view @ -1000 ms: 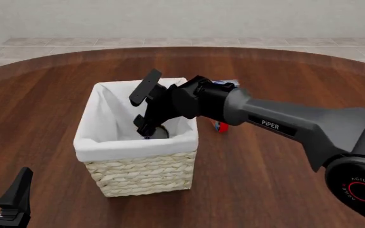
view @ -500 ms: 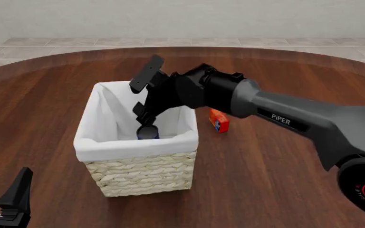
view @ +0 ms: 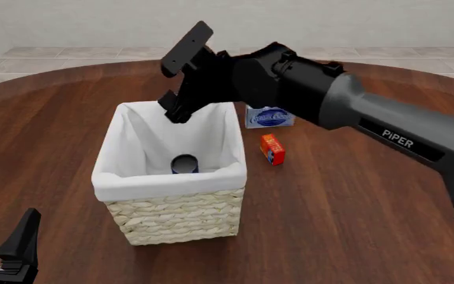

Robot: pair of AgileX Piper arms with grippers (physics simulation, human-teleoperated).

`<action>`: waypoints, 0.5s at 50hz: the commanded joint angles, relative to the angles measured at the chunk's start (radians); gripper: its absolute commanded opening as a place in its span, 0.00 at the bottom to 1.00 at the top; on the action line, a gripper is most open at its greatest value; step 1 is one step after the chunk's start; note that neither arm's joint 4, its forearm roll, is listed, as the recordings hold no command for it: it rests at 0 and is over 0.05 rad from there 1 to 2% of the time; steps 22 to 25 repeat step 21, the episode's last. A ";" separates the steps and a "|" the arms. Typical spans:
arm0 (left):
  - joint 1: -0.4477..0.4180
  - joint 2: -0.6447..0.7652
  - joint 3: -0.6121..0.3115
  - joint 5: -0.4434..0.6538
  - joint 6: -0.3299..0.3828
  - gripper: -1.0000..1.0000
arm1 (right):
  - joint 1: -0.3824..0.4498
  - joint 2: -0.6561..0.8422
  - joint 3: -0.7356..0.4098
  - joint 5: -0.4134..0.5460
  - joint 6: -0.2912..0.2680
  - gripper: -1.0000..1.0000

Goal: Pick up the alphabet soup and put it in the basket.

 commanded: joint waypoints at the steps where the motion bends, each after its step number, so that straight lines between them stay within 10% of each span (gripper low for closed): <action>1: 0.000 0.000 0.000 0.000 0.000 1.00 | 0.003 -0.049 -0.026 0.000 0.002 1.00; 25: 0.000 0.000 0.000 0.000 0.000 1.00 | -0.016 -0.074 -0.092 0.002 0.001 1.00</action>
